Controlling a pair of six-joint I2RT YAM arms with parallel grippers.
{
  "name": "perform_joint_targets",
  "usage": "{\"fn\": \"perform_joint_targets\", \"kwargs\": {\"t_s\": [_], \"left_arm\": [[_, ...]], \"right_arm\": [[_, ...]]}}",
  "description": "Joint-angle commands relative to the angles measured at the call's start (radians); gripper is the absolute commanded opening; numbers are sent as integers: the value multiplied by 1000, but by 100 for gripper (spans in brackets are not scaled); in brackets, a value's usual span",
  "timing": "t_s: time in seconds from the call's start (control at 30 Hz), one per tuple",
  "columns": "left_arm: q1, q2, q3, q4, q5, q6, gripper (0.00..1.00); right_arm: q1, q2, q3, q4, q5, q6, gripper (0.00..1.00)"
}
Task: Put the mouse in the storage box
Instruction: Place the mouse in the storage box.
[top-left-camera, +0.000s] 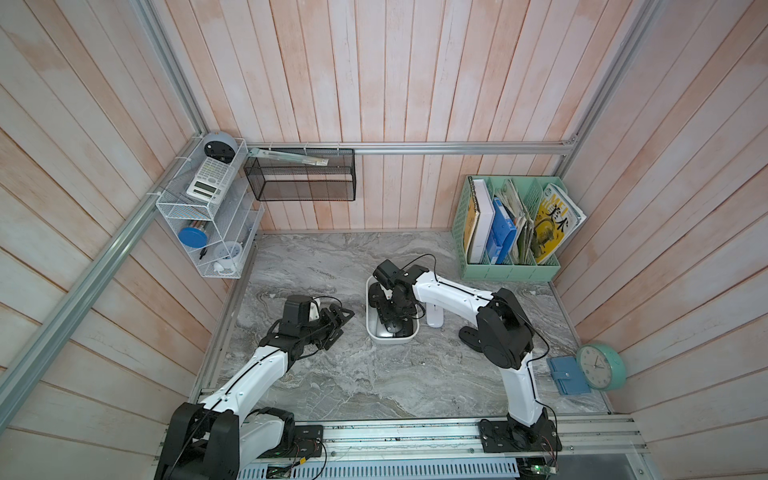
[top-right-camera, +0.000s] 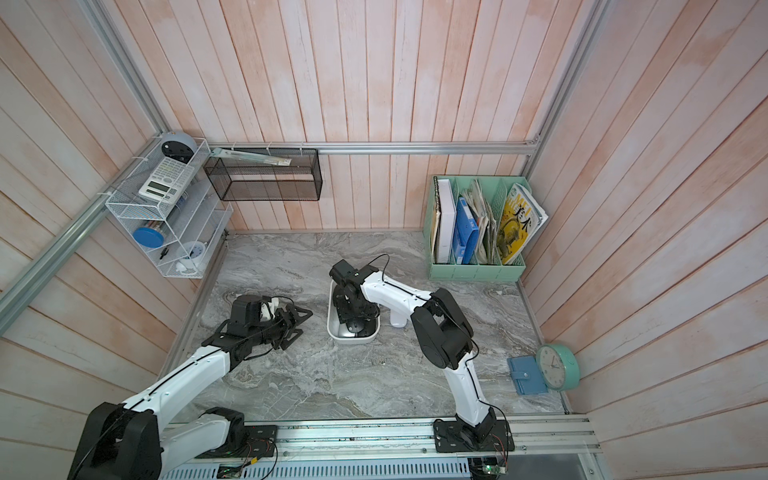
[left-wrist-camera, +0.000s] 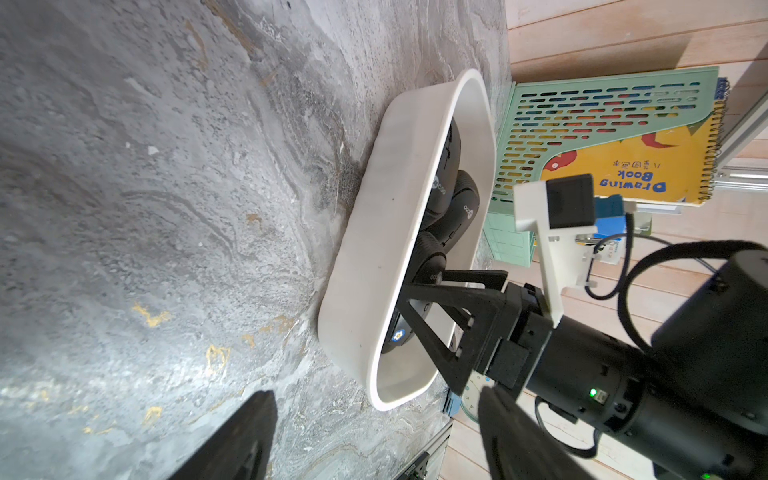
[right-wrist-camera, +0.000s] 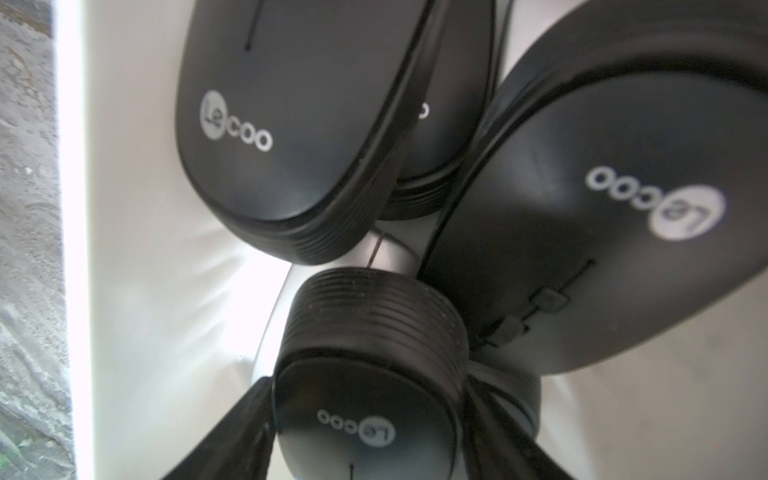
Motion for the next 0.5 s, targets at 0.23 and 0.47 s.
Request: {"fn": "perform_joint_targets", "kwargs": {"t_s": [0.23, 0.47], "left_arm": [[4, -26, -31, 48, 13, -22, 82], [3, -29, -27, 40, 9, -22, 82]], "right_arm": [[23, -51, -100, 47, -17, 41, 71], [47, -57, -106, 70, -57, 59, 71]]}}
